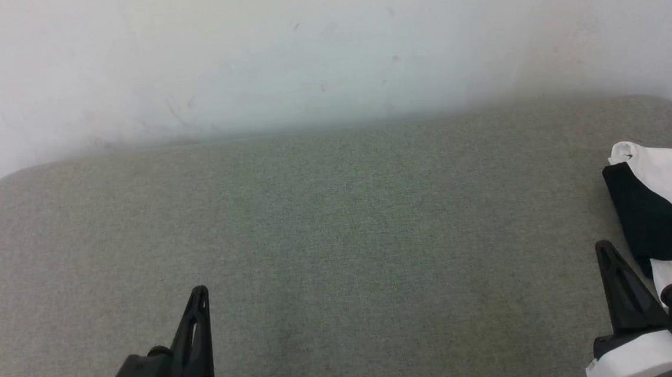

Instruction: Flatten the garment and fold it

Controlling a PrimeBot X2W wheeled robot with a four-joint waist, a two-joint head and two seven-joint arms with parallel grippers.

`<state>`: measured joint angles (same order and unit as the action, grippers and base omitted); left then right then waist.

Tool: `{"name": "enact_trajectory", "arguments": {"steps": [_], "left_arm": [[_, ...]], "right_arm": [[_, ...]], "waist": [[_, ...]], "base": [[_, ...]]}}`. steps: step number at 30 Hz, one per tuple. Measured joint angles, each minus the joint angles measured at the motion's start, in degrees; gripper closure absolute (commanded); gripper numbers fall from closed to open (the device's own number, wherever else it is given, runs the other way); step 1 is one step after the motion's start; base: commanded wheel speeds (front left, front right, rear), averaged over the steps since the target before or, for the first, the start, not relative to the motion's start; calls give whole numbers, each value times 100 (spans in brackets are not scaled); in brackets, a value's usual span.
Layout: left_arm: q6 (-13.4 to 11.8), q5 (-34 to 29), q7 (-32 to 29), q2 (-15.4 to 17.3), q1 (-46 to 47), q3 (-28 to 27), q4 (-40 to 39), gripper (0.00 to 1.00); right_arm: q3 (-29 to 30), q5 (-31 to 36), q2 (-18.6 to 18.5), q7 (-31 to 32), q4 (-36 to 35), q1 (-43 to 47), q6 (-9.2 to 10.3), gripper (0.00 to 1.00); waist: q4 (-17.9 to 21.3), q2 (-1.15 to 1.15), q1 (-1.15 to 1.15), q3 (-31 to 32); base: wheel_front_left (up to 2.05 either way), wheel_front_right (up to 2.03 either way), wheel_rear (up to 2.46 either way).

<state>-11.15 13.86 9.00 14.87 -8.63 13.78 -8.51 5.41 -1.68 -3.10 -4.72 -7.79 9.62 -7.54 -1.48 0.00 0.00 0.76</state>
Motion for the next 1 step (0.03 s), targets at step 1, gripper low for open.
{"name": "enact_trajectory", "arguments": {"steps": [1], "left_arm": [[8,-20,-1,-15,10,-13,13,100]], "right_arm": [[-4,11,0,1,4,-9,0,100]], "waist": [[2,0,0,-1]], "base": [[0,0,0]]}}
